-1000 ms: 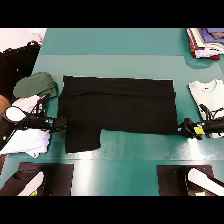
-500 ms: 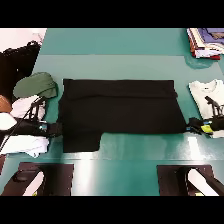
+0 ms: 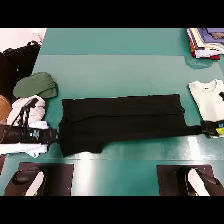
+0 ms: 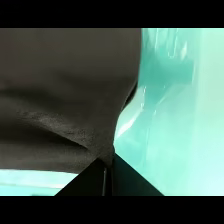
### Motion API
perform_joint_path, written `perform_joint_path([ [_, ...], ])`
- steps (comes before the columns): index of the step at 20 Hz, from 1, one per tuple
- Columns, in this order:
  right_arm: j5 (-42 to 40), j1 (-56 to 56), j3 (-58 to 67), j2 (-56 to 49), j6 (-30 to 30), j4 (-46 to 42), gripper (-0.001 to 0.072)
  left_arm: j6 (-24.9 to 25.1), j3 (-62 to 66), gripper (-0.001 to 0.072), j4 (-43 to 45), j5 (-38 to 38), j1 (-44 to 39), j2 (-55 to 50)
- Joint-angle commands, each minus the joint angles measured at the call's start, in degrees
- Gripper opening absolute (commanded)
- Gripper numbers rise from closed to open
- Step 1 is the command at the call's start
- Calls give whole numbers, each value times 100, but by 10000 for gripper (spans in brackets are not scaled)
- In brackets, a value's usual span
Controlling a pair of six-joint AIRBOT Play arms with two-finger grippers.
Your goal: Fold the shirts.
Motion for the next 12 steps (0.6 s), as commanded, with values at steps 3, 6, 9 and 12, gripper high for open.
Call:
perform_joint_path([
  [3, -671, 796, 1235, -1574, 321, -2, 18, 645, 949, 26, -74, 1641, 2, -1832],
  [6, -717, 1001, 1926, -2614, 374, 9, 19, 776, 1543, 27, -87, 2065, 2, -3005],
  [9, -748, 1152, 2586, -3467, 378, 11, 19, 876, 1993, 28, -142, 2474, 2, -3926],
  [12, -745, 1093, 3134, -4074, 378, 479, 19, 1038, 2192, 28, -199, 2804, 2, -4415],
])
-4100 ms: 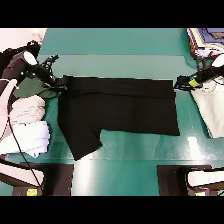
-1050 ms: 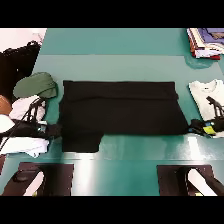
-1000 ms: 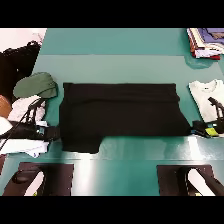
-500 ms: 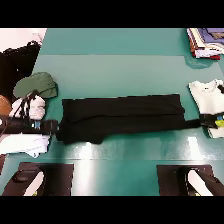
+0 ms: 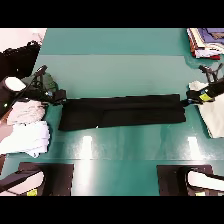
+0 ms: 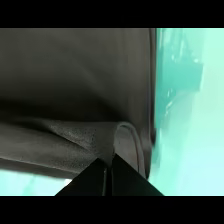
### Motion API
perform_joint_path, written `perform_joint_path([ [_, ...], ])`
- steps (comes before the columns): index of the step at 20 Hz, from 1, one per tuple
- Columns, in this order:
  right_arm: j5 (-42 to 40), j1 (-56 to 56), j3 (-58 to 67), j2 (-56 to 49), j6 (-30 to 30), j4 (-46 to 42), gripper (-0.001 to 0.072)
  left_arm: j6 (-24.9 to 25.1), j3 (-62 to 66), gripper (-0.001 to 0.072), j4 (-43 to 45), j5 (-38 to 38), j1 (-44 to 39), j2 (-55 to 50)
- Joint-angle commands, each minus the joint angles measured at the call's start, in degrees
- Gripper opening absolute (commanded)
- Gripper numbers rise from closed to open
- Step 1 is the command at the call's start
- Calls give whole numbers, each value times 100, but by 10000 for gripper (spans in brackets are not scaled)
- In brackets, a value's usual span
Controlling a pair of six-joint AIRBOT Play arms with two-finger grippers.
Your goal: Fold the shirts.
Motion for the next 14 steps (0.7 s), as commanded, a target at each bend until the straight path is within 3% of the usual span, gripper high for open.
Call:
perform_joint_path([
  [1, -42, -24, 688, -807, 20, 612, 20, 166, 267, 28, -92, 514, 4, -623],
  [2, -52, -72, 802, -940, 17, 870, 29, 166, 267, 32, -125, 562, 4, -629],
  [3, -63, -129, 916, -1062, 9, 1121, 176, 164, 269, 261, -142, 579, 4, -629],
  [4, -66, -199, 1005, -1156, 7, 1327, 386, 162, 269, 545, -151, 595, 4, -629],
  [5, -50, -273, 1056, -1211, -4, 1508, 440, 162, 302, 610, -151, 575, 7, -629],
  [6, 31, -367, 1062, -1222, -59, 1646, 440, 162, 365, 610, -146, 481, 7, -629],
  [10, 885, -868, 1060, -1217, -507, 1663, 440, 168, 774, 607, -170, -378, 4, -603],
  [11, 1038, -1032, 1058, -1220, -608, 1663, 440, 166, 789, 577, -201, -485, 4, -579],
  [12, 1117, -1176, 1047, -1217, -675, 1663, 441, 188, 789, 262, -238, -566, 4, -566],
  [13, 1147, -1357, 994, -1217, -695, 1676, 463, 315, 789, 54, -291, -612, 4, -566],
  [14, 1176, -1504, 870, -1217, -695, 1679, 501, 365, 789, 28, -345, -632, 4, -566],
])
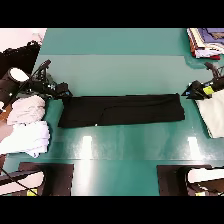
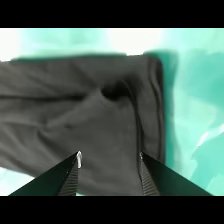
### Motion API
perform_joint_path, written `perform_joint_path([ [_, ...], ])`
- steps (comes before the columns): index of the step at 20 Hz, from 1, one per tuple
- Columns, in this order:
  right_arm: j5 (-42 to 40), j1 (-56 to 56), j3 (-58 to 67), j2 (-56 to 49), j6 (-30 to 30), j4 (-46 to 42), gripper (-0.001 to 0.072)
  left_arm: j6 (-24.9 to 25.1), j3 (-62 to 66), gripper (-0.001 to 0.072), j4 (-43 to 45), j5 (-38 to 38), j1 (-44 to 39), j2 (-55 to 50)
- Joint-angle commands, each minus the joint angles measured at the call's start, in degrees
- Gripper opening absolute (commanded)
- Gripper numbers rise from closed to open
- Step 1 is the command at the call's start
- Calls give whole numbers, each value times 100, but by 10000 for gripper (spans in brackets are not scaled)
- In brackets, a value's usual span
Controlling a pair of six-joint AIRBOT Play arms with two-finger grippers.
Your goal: Fold the shirts.
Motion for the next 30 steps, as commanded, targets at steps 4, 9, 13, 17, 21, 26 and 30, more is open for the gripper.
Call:
perform_joint_path([
  [4, -24, -765, -1117, -26, -424, 96, 583, 133, 66, 28, -496, -262, -22, 13],
  [9, -717, -625, -1945, -26, -1069, 1040, 571, 116, 66, 27, -490, 267, -898, -15],
  [13, -1082, -142, -1961, -37, -1281, 1126, 358, -221, 66, 27, -494, 1259, -1716, -17],
  [17, -979, 146, -1517, -37, -1438, 1126, 18, -262, 66, 27, -492, 1622, -2291, -17],
  [21, -79, 391, -791, 162, -1397, 1134, 17, -385, 483, 27, -498, 1606, -2640, -509],
  [26, 35, 1058, -13, 1084, -673, 1152, 18, -487, 1790, 27, -501, 1172, -3228, -2035],
  [30, 26, 1567, 660, 1453, -540, 2146, 17, -544, 2505, 27, -490, 651, -3445, -2962],
])
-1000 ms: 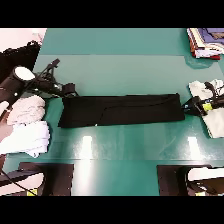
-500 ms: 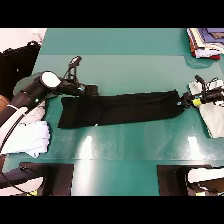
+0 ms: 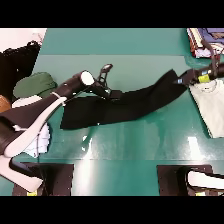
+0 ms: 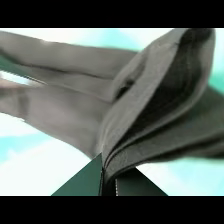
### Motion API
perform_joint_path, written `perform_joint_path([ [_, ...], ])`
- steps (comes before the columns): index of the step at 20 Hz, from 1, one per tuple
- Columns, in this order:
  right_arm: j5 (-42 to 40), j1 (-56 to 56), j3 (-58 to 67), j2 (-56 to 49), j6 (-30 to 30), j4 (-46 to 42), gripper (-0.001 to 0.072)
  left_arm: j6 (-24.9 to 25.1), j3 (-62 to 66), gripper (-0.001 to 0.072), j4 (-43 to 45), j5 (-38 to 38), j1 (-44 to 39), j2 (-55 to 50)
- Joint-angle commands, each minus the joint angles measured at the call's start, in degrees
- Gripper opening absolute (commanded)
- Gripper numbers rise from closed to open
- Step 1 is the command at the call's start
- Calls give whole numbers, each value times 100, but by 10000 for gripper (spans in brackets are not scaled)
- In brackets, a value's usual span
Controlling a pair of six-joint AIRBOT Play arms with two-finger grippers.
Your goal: Fold the shirts.
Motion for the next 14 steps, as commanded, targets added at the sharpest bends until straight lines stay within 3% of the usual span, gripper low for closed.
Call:
perform_joint_path([
  [1, 13, 444, 603, 297, 210, 804, 18, -85, 505, 27, 11, -422, -166, -678],
  [10, -293, 1871, 1233, 293, 297, 933, 18, -179, 509, 27, 9, -186, -164, -719],
  [14, -417, 2332, 1233, 293, 103, 931, 18, -179, 688, 26, 151, -605, 136, -450],
])
